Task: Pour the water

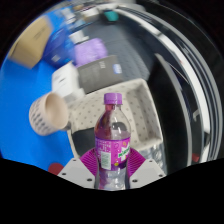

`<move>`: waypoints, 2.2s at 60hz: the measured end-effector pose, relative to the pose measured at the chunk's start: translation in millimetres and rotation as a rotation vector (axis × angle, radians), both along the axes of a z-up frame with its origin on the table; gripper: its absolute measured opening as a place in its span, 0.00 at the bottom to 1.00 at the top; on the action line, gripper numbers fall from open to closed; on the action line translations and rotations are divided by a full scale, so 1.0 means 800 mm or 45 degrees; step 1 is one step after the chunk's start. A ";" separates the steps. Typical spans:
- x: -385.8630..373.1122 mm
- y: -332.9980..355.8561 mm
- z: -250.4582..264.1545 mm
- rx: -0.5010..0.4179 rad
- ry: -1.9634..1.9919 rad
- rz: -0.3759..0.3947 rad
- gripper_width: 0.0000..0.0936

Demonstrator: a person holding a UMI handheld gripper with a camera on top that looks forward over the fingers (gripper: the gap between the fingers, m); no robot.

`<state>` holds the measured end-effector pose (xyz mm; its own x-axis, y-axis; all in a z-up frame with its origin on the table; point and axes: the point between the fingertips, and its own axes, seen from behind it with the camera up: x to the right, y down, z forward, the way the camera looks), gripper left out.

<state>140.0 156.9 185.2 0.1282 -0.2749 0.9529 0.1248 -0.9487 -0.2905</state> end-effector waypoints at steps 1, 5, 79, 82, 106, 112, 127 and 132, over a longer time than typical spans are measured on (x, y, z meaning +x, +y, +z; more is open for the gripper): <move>0.000 -0.003 0.003 0.076 0.012 -0.005 0.37; -0.005 -0.011 0.013 0.379 0.062 -0.005 0.37; -0.046 -0.077 -0.064 1.643 0.279 -0.110 0.88; -0.066 -0.078 -0.069 1.644 0.292 -0.128 0.88; -0.219 -0.076 -0.115 1.622 0.340 -0.315 0.89; -0.231 -0.075 -0.109 1.622 0.332 -0.313 0.89; -0.244 -0.083 -0.099 1.617 0.297 -0.311 0.89; -0.246 -0.085 -0.096 1.616 0.291 -0.317 0.89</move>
